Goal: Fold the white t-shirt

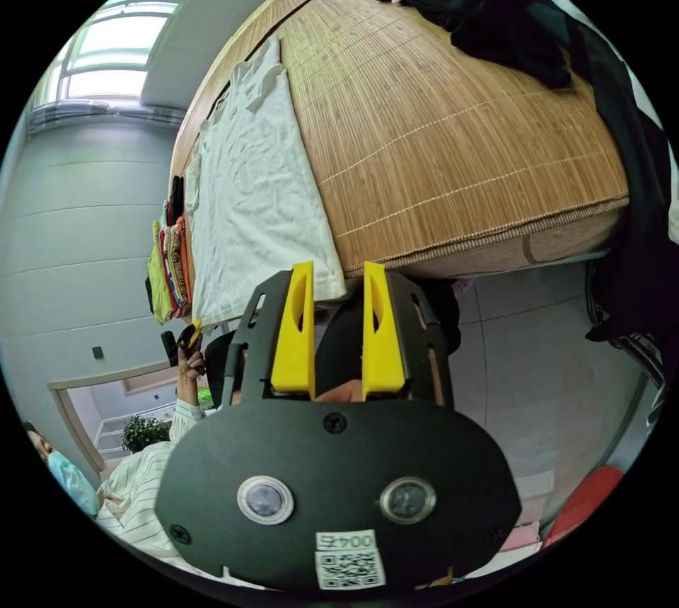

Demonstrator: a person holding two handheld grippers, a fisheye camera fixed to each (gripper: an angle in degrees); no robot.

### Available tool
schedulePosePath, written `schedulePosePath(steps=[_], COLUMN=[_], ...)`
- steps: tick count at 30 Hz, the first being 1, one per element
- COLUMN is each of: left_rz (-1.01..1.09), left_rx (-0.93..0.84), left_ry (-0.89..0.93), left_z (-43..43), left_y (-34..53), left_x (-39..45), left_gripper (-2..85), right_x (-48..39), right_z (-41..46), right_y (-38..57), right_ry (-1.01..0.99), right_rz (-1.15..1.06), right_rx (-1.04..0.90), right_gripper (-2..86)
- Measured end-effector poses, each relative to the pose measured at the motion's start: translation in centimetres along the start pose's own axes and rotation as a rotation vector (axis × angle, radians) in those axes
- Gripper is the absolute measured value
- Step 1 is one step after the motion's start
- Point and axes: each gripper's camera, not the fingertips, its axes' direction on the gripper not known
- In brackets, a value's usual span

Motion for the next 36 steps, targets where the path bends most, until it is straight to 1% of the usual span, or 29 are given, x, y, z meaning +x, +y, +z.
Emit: schedulePosePath(steps=[5, 6, 8, 11, 14, 16, 19, 21, 24, 28, 30, 32, 36], left_rz=[-0.023, -0.037, -0.055, -0.083, -0.096, -0.092, -0.086, -0.073, -0.057, -0.053, -0.054, -0.045, -0.043], left_rx=[-0.1, -0.101, -0.075, -0.059, -0.069, -0.073, -0.082, -0.079, -0.09, -0.079, -0.074, -0.072, -0.063], left_ry=[0.027, 0.034, 0.062, 0.111, 0.098, 0.096, 0.081, 0.048, 0.011, 0.06, 0.076, 0.081, 0.118], left_z=[3.2, 3.9, 4.3, 4.9, 5.8, 6.6, 7.8, 8.1, 8.4, 7.7, 7.6, 7.5, 6.5], left_y=[-0.9, -0.8, -0.4, 0.2, 0.3, 0.1, -0.3, -0.4, -0.5, -0.4, -0.5, -0.5, -0.6], left_x=[-0.7, -1.1, -1.8, -3.4, -4.5, -4.7, -4.7, -4.5, -4.2, -5.0, -5.3, -5.4, -5.5], left_gripper=[4.1, 4.9, 6.3, 8.6, 10.4, 10.7, 9.2, 5.8, 4.5, 4.0, 3.8, 3.7, 3.7], right_x=[0.4, 0.2, -0.6, -1.0, -0.8, -1.0, -1.0, -0.8, -0.8, -0.3, 0.4, 1.4, 2.6], right_z=[0.5, 0.5, 1.2, 2.4, 3.0, 3.6, 3.7, 3.6, 3.7, 4.2, 4.5, 4.3, 3.0], right_y=[-0.7, -0.8, -1.0, -1.5, -2.5, -3.1, -3.7, -3.8, -3.6, -3.4, -3.4, -2.8, -1.1], right_ry=[-0.018, -0.014, -0.005, 0.095, 0.043, 0.069, 0.08, 0.079, 0.077, 0.032, -0.013, 0.028, -0.063], right_rz=[-0.003, -0.007, -0.039, -0.048, -0.029, -0.026, -0.033, -0.034, -0.044, -0.049, -0.037, -0.033, -0.033], right_rx=[-0.018, -0.02, -0.088, -0.132, -0.14, -0.165, -0.193, -0.199, -0.207, -0.195, -0.194, -0.159, -0.081], right_gripper=[11.7, 11.9, 12.2, 12.3, 12.5, 12.5, 11.7, 10.5, 8.5, 9.2, 6.0, 2.6, 0.9])
